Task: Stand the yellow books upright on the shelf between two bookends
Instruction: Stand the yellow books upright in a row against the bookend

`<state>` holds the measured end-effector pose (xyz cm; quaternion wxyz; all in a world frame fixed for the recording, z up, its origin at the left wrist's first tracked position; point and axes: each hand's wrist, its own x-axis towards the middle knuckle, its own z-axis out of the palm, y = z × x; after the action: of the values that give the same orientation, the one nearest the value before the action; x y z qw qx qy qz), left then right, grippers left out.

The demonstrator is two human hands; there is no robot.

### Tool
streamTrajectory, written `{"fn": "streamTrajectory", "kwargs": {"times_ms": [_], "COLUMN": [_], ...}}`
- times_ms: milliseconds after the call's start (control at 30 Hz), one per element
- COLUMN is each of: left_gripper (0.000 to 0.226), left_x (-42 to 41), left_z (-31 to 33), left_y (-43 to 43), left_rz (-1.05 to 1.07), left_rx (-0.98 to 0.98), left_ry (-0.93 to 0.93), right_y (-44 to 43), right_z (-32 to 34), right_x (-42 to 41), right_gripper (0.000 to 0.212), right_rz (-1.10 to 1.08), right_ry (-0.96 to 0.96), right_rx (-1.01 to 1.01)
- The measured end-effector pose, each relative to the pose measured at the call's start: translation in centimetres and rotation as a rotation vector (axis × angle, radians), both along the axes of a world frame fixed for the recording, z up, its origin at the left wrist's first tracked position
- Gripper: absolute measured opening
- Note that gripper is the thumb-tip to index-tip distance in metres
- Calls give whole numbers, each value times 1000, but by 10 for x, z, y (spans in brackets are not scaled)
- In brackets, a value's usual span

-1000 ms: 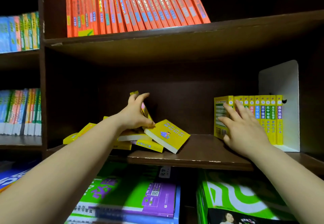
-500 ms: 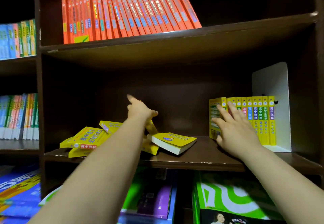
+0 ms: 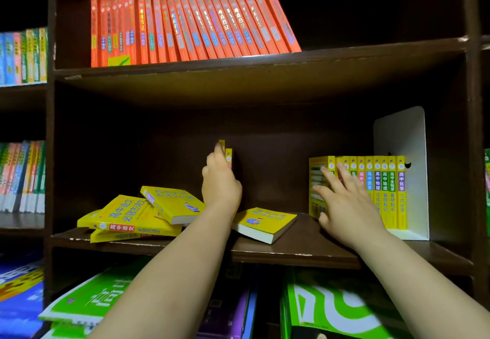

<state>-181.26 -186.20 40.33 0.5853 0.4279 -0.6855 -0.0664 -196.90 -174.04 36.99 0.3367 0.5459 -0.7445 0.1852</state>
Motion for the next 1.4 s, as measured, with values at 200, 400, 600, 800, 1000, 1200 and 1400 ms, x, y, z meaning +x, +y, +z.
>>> {"fn": "streamTrajectory", "kwargs": {"times_ms": [200,400,600,800,1000,1200,1400], "left_gripper": [87,85,76,65,61,62,53], "left_x": [7,-23,-35,-53,-81,-80,-74], "left_z": [11,-7,-19,-14,-24,-25,-24], "left_y": [21,46,49,62,75,69,65], "left_rz": [-243,-409,-489,-561,-619,-633,-726], "left_rx": [-109,3,38,85,55,159,269], "left_ry": [258,295,240,162,75,-3,-137], "right_y": [0,2,2,4,10,12,12], "right_z": [0,1,2,3,7,5,5], "right_x": [0,-2,-4,-3,-4,-5,-5], "right_gripper": [53,52,57,68,61,53,50], "right_rz": [30,111,257,408,534,531,530], "right_ry": [-30,-99,-247,-478,-624,-571,-610], "right_rx": [-19,-43,-112,-224,-312,-318,-282]}}
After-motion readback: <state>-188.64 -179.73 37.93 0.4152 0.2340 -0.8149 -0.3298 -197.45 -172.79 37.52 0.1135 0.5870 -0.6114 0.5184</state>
